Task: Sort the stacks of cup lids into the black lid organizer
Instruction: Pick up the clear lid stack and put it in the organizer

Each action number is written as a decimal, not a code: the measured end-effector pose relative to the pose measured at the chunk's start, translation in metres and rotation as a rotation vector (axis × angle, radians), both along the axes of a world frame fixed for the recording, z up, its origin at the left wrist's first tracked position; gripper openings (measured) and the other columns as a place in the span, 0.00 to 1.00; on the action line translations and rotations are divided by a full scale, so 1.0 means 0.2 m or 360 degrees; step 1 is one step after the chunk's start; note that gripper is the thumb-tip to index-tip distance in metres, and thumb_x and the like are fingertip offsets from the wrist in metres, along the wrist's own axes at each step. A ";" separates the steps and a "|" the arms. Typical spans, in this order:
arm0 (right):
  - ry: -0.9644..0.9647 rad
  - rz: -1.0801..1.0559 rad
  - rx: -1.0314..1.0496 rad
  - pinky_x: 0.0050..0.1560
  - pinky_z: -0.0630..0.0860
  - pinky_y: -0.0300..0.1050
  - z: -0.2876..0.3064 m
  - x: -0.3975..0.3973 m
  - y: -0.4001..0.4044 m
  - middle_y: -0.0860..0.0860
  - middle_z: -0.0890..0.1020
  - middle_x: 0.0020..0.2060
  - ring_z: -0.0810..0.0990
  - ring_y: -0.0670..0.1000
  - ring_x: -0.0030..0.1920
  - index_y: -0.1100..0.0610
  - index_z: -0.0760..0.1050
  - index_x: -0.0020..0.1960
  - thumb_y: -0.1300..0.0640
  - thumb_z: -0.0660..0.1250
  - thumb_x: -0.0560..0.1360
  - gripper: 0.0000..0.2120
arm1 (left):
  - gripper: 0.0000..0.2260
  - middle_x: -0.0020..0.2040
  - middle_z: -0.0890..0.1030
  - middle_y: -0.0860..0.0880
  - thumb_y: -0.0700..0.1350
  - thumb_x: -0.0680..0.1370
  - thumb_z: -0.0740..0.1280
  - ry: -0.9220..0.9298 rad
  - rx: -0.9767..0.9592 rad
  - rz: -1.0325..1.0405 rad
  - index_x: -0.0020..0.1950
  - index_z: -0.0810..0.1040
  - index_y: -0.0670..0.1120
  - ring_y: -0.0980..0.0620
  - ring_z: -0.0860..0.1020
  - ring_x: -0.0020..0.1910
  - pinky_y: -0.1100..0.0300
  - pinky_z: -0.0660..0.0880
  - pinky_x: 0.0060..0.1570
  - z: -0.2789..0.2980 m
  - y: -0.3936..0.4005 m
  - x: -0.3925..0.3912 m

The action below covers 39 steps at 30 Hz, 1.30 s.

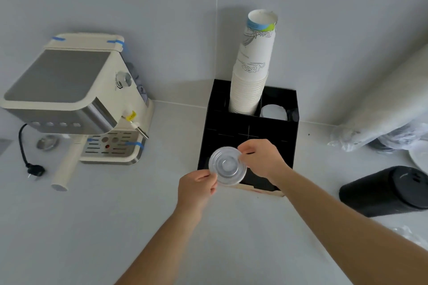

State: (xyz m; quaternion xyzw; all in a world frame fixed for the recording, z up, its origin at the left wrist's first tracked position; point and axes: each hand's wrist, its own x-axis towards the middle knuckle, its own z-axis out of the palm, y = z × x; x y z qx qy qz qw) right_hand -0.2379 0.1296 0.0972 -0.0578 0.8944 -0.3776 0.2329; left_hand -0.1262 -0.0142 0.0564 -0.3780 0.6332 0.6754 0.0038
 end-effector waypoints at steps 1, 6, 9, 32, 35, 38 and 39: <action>0.0010 0.0056 0.0039 0.58 0.78 0.43 0.00 -0.03 -0.03 0.48 0.85 0.52 0.82 0.48 0.53 0.54 0.83 0.57 0.62 0.69 0.75 0.12 | 0.08 0.31 0.74 0.42 0.37 0.72 0.68 -0.0001 -0.0016 0.0020 0.38 0.78 0.30 0.48 0.70 0.33 0.55 0.75 0.40 -0.01 -0.01 -0.01; 0.0106 0.0408 0.0345 0.55 0.78 0.42 -0.02 -0.17 -0.17 0.51 0.85 0.56 0.82 0.52 0.56 0.55 0.82 0.59 0.64 0.62 0.75 0.17 | 0.09 0.28 0.76 0.45 0.35 0.73 0.69 -0.0076 0.0077 0.0154 0.37 0.76 0.29 0.48 0.76 0.32 0.56 0.82 0.44 -0.03 -0.04 -0.07; 0.0164 0.0591 0.0526 0.57 0.81 0.50 -0.05 -0.22 -0.23 0.53 0.85 0.56 0.82 0.56 0.56 0.56 0.82 0.60 0.66 0.60 0.75 0.18 | 0.09 0.31 0.75 0.43 0.35 0.72 0.67 -0.0140 0.0120 0.0187 0.37 0.72 0.28 0.48 0.76 0.34 0.56 0.80 0.45 -0.04 -0.04 -0.10; 0.0026 0.0860 0.1025 0.37 0.72 0.44 -0.19 -0.25 -0.38 0.58 0.81 0.54 0.77 0.55 0.44 0.62 0.75 0.57 0.67 0.62 0.76 0.11 | 0.23 0.73 0.70 0.44 0.47 0.78 0.66 -0.0485 0.0887 0.0217 0.72 0.69 0.44 0.47 0.69 0.71 0.52 0.66 0.72 0.10 -0.04 -0.29; -0.0015 0.0863 0.1037 0.34 0.71 0.42 -0.18 -0.25 -0.38 0.57 0.80 0.49 0.78 0.55 0.43 0.62 0.75 0.57 0.66 0.62 0.76 0.11 | 0.25 0.75 0.67 0.44 0.53 0.79 0.65 -0.0453 0.0959 0.0202 0.73 0.68 0.46 0.46 0.64 0.75 0.51 0.62 0.74 0.13 -0.05 -0.30; -0.0027 0.0860 0.1070 0.38 0.74 0.44 -0.16 -0.26 -0.37 0.58 0.81 0.52 0.78 0.55 0.44 0.63 0.76 0.58 0.65 0.61 0.76 0.12 | 0.27 0.76 0.66 0.43 0.56 0.78 0.65 -0.0441 0.1002 0.0213 0.74 0.67 0.47 0.45 0.63 0.76 0.50 0.61 0.75 0.14 -0.06 -0.30; -0.0034 0.0846 0.1068 0.39 0.75 0.44 -0.16 -0.26 -0.37 0.58 0.81 0.53 0.79 0.55 0.45 0.63 0.76 0.59 0.65 0.61 0.76 0.12 | 0.28 0.76 0.65 0.43 0.57 0.78 0.65 -0.0444 0.1007 0.0224 0.75 0.66 0.47 0.45 0.62 0.76 0.50 0.61 0.75 0.14 -0.06 -0.30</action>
